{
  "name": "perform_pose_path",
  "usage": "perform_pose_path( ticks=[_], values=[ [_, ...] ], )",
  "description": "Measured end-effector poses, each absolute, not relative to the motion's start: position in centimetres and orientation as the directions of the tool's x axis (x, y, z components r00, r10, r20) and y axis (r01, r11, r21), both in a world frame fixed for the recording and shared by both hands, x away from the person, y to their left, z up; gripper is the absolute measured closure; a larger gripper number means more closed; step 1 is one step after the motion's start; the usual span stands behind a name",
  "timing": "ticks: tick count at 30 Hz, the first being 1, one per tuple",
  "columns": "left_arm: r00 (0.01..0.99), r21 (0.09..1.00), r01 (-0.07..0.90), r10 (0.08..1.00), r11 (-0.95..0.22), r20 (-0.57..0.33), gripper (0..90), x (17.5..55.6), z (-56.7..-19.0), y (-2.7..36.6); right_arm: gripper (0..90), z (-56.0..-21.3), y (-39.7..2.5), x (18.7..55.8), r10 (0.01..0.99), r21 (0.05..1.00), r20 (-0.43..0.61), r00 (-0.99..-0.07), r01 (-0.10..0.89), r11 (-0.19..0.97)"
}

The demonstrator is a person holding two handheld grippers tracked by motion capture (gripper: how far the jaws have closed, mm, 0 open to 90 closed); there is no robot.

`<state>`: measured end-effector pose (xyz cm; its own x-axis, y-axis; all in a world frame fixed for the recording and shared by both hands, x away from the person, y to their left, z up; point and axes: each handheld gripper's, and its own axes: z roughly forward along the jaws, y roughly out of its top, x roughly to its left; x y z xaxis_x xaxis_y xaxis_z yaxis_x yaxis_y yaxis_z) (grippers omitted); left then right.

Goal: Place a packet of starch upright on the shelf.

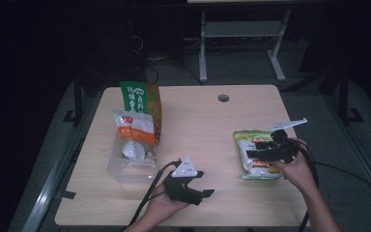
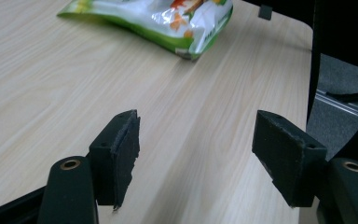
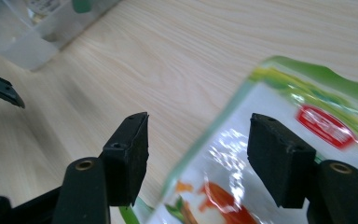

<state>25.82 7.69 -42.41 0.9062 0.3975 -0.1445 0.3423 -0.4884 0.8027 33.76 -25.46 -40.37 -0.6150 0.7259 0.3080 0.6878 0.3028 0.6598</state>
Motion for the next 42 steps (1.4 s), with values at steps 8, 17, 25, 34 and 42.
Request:
perform_pose_path(
  ticks=[8,17,25,34,42],
  values=[
    [0.915,0.799,0.327,0.382,-0.505,-0.133,32.3,27.3,-42.1,5.0,40.4,-41.8,-28.8,33.6,0.797,0.631,0.281,-0.535,0.728,0.267],
    [0.916,0.799,0.334,0.371,-0.501,-0.15,32.2,28.9,-42.4,2.0,41.1,-43.2,-31.7,34.1,0.845,0.596,0.283,-0.454,0.773,0.215],
    [0.914,0.787,0.352,0.368,-0.507,-0.172,31.6,30.4,-42.6,0.1,52.2,-44.8,-32.9,34.5,0.859,0.554,0.321,-0.398,0.815,0.17],
    [0.898,0.769,0.399,0.382,-0.5,-0.217,30.0,31.3,-43.1,-0.4,82.7,-44.8,-32.9,34.1,0.843,0.53,0.377,-0.383,0.836,0.143],
    [0.896,0.768,0.386,0.405,-0.511,-0.181,30.0,31.4,-42.7,0.3,86.7,-44.5,-32.3,33.1,0.83,0.497,0.379,-0.409,0.847,0.191]
  ],
)
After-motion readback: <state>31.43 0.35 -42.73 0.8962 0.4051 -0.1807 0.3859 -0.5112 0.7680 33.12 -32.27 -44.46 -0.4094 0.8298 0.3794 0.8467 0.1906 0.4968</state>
